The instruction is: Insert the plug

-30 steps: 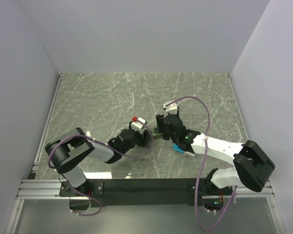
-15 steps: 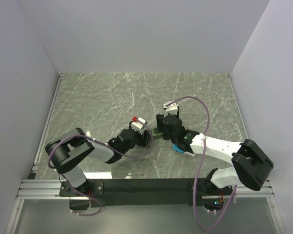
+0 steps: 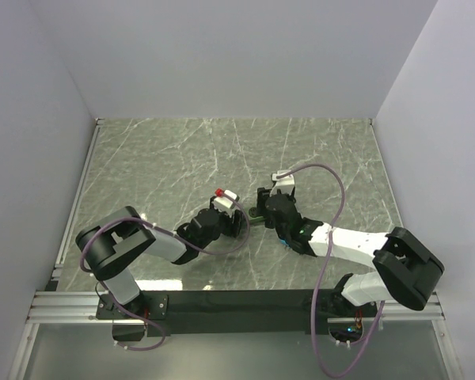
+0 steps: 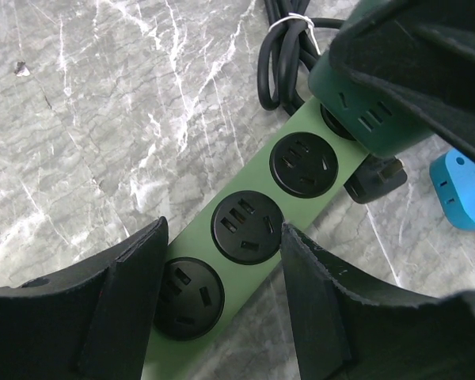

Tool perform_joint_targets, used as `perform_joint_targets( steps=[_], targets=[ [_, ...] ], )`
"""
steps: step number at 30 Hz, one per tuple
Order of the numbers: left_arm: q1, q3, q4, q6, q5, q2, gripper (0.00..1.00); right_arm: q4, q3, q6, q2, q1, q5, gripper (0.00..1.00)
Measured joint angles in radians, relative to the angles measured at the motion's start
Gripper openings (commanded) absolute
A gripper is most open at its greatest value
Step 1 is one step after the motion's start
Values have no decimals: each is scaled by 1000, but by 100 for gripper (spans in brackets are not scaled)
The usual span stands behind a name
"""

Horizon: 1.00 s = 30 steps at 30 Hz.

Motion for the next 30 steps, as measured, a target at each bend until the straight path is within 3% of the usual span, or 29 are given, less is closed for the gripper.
perform_joint_targets(
  steps=[30],
  targets=[
    [11, 37, 18, -4, -19, 45, 64, 47, 4, 75, 79, 52, 146, 0]
  ],
)
